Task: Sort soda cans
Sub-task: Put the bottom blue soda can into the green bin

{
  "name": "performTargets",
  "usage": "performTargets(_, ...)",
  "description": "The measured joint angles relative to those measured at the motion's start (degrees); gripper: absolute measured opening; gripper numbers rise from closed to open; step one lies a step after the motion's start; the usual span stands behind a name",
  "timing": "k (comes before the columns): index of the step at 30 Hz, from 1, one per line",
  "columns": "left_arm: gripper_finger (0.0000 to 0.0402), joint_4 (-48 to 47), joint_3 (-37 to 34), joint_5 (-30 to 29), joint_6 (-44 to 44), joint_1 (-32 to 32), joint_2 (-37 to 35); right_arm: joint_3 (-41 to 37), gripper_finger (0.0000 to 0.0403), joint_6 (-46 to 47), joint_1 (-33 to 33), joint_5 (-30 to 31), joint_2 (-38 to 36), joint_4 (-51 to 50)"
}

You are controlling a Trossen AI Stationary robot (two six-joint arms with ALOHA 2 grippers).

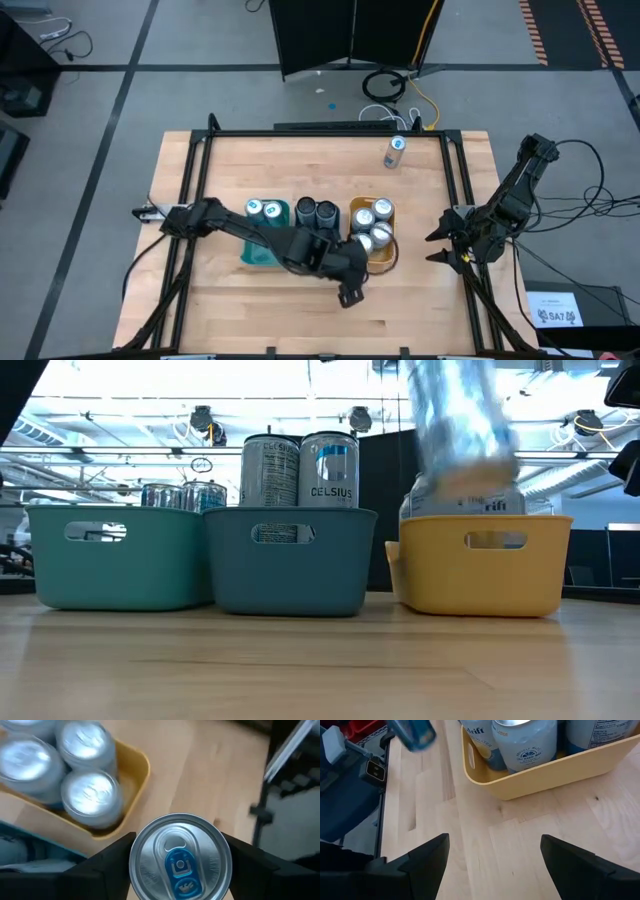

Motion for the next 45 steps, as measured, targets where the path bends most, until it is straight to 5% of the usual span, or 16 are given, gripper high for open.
performTargets(7,0.0261,-7.11,1.88,-4.45,-3.09,1.71,-4.95,-0.02,0.0306,0.02,0.0,-0.04,0.02,-0.2)
performTargets(16,0.0261,-30.96,1.86,-18.1,-19.51,0.49,-15.4,-0.02,0.0306,0.52,0.0,-0.02,0.02,-0.16)
performTargets(25,0.0261,-30.39,0.19,-26.56,-23.55,-3.36,-21.02,-0.02,0.0306,0.52,0.0,0.01,0.0,-0.1)
performTargets(36,0.0261,-30.41,-2.73,-27.24,-26.62,-4.21,-21.07,-0.02,0.0306,0.52,-0.02,0.0,0.02,-0.09)
performTargets(45,0.0261,-30.42,-13.39,-26.64,-35.16,-5.53,-23.43,-0.02,0.0306,0.52,-0.01,0.0,0.01,-0.07)
